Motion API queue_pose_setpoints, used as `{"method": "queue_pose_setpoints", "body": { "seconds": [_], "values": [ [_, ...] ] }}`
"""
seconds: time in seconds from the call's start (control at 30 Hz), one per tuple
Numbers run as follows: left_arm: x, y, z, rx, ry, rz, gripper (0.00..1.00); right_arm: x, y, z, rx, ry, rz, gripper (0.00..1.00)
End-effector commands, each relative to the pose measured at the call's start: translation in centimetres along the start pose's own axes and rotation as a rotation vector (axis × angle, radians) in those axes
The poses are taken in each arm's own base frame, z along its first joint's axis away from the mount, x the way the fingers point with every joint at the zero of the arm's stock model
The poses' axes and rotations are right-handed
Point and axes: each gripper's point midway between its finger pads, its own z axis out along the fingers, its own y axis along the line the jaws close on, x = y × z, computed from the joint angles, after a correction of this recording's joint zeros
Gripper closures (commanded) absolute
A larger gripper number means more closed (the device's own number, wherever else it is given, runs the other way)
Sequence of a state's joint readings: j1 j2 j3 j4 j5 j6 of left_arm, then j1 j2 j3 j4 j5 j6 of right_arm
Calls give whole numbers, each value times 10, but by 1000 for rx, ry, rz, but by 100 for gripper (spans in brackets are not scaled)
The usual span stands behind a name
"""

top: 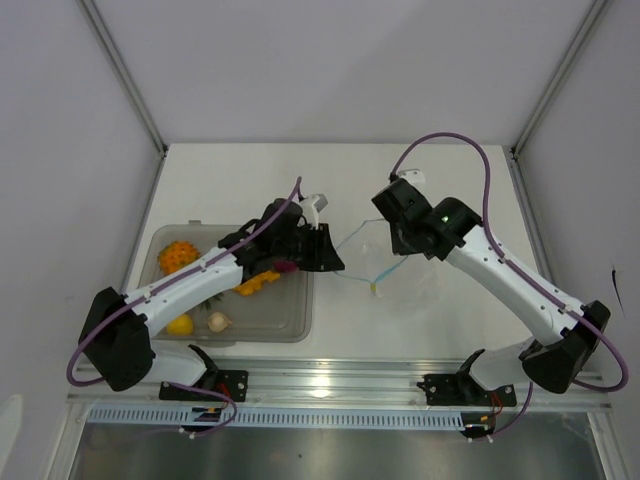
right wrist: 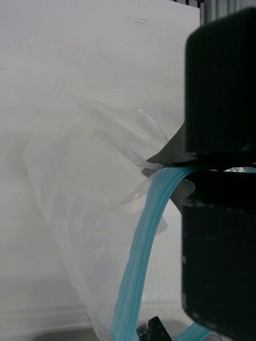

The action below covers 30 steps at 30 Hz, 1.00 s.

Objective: Place the food in the zip-top bag and seal the zipper
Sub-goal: Open the zipper of the food storage bag, then pick up the fake fruit from the bin.

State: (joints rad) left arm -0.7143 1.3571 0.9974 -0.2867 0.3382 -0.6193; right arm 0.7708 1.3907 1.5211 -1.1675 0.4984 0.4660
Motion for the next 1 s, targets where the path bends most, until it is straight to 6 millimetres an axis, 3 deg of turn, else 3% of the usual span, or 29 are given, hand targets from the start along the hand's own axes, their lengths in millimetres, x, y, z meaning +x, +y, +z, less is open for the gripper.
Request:
{"method": "queue_pose_setpoints", "body": {
  "seconds": [0.0,0.1,0.13,0.2,0.33,0.43,0.53,0.57,0.77,0.97],
  "values": [
    [-10,-20,-24,77,-49,76,63,1,14,3,-46,-16,-5,100],
    [-17,-19,-46,31,-104,121,9,5,19,13,-54,-7,-14,100],
    [-22,-15,-52,-1,-135,132,3,6,21,15,-60,-4,-15,100],
    [-25,-15,-75,-33,-182,166,1,5,24,18,-71,-9,-10,100],
    [-41,10,-120,-215,-317,141,1,8,27,22,-92,-4,-16,100],
    [-41,20,-147,-269,-349,120,1,10,27,26,-110,11,-9,100],
    [-38,46,-169,-408,-374,72,0,15,27,30,-121,42,1,100],
    [-41,63,-179,-495,-412,23,1,18,24,31,-111,48,-4,100],
    [-3,149,-204,-802,-353,-239,1,29,9,37,-80,59,1,100],
    [16,202,-231,-1007,-353,-371,0,37,10,45,-100,76,-15,100]
  ]
}}
